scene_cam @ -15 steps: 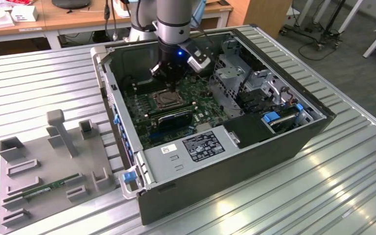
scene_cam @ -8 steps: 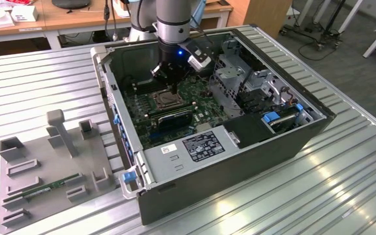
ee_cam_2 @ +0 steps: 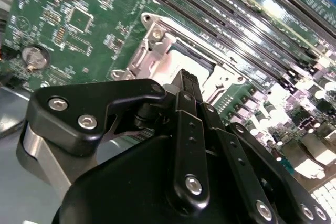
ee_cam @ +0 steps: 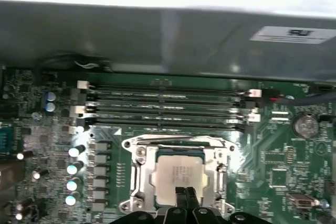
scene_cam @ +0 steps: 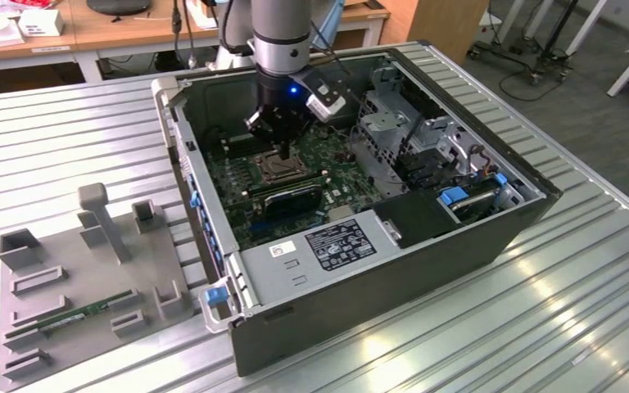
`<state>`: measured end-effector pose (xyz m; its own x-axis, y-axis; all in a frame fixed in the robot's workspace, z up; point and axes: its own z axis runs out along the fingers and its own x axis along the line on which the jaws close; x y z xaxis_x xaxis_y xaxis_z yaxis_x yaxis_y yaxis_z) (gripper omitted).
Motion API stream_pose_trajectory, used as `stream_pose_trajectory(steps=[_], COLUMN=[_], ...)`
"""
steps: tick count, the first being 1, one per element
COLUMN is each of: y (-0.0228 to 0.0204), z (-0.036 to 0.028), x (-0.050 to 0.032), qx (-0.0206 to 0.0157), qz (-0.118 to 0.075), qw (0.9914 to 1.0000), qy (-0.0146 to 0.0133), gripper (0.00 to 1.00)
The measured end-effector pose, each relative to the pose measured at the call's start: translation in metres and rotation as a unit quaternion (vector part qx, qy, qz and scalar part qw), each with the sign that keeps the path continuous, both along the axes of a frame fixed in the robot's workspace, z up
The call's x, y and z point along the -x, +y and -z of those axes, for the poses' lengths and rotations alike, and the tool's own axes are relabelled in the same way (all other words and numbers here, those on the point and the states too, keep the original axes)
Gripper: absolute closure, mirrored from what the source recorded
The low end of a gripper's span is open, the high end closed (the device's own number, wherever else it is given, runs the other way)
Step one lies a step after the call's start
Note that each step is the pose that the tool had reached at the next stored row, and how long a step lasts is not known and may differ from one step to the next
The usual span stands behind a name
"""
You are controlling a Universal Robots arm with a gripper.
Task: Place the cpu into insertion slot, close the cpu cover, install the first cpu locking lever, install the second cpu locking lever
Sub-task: 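Install the first cpu locking lever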
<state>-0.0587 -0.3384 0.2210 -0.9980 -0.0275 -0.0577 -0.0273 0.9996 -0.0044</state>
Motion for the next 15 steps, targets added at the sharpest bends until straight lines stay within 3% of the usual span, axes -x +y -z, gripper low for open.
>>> stream_pose_trajectory(steps=[5,6,7,8,15], y=[0.0000,0.0000,0.0000,0.0000,0.0003], z=[0.0000,0.0000,0.0001,0.0001,0.0001], x=[0.0004,0.0004,0.0003,0.0004,0.0002], qx=[0.0000,0.0000,-0.0001,0.0000,0.0000], qz=[0.000,0.000,0.000,0.000,0.000], qw=[1.00000,1.00000,0.99999,0.99998,0.99998], qy=[0.0000,0.0011,0.0048,0.0059,0.0061], gripper=[0.89,0.89,0.89,0.89,0.89])
